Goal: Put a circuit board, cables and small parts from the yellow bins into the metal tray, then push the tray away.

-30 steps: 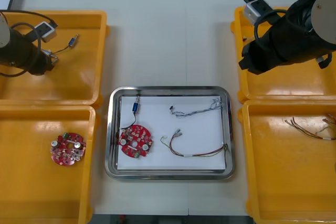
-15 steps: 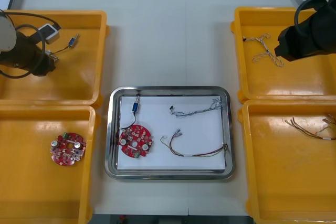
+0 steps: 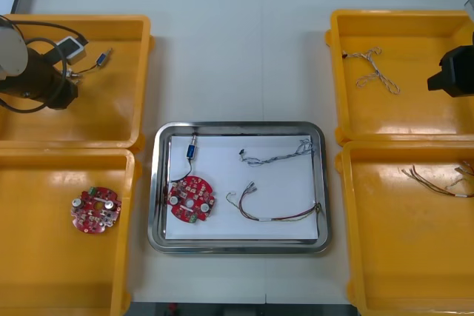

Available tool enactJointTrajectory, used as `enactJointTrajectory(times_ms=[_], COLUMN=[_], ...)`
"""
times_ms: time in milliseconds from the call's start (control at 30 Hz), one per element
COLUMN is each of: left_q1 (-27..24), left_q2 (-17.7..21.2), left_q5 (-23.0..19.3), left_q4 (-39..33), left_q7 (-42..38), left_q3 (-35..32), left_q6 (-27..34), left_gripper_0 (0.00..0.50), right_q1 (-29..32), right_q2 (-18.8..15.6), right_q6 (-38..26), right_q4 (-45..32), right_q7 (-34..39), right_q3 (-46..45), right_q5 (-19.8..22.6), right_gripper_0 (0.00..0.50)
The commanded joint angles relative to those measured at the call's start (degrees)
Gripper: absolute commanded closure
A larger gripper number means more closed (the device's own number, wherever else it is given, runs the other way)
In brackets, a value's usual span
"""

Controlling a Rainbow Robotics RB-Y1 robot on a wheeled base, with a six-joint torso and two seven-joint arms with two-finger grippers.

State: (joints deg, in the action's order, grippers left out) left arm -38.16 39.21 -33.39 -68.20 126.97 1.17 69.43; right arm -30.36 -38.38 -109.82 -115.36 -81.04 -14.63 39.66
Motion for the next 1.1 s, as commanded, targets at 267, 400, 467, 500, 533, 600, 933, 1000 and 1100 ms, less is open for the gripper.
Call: enactJointTrajectory(times_ms=[267, 400, 467, 500, 533, 600, 933, 1000, 1100], left_q1=[-1.74, -1.74, -1.74, -1.74, -1.74, -1.74, -1.65, -1.65, -1.65], left_q2=[-0.45, 0.43, 1.13, 1.39, 1.83, 2.36, 2.8, 3.5, 4.29], left_q5=[-1.07, -1.95, -3.53, -4.05, -5.11, -6.6, -8.19, -8.19, -8.98], left_q4=[-1.84, -3.95, -5.1, -5.36, -5.8, -6.68, -11.69, -14.15, -16.96], left_q7=[6.01, 5.22, 4.51, 4.25, 3.99, 3.64, -1.46, -4.36, -7.7], left_q3=[-0.73, -1.34, -1.34, -1.43, -1.61, -2.13, -5.74, -5.82, -6.0], left_q6=[3.08, 6.86, 8.62, 9.06, 9.94, 11.52, 19.08, 21.8, 25.4], left_gripper_0=[0.5, 0.5, 0.5, 0.5, 0.5, 0.5, 0.5, 0.5, 0.5], right_q1=[5.22, 7.42, 8.48, 8.74, 9.18, 9.88, 11.99, 11.99, 12.17], right_q2=[-3.1, -3.1, -3.1, -3.1, -3.1, -2.93, 0.24, 1.03, 1.64], right_q6=[-0.18, -0.18, -0.18, -0.18, -0.18, -0.18, -0.18, -0.18, -0.18], right_q4=[-1.98, -1.98, -1.98, -1.98, -1.98, -1.98, -1.98, -1.98, -2.24], right_q7=[1.59, 2.12, 2.38, 2.56, 2.82, 3.17, 4.75, 5.11, 5.54], right_q3=[-5.06, -6.12, -6.2, -6.2, -6.2, -6.2, -6.2, -6.2, -6.2], right_q5=[1.21, 1.65, 1.91, 1.91, 1.82, 1.56, -1.52, -2.92, -3.89], right_gripper_0=[0.0, 0.0, 0.0, 0.0, 0.0, 0.0, 0.0, 0.0, 0.0])
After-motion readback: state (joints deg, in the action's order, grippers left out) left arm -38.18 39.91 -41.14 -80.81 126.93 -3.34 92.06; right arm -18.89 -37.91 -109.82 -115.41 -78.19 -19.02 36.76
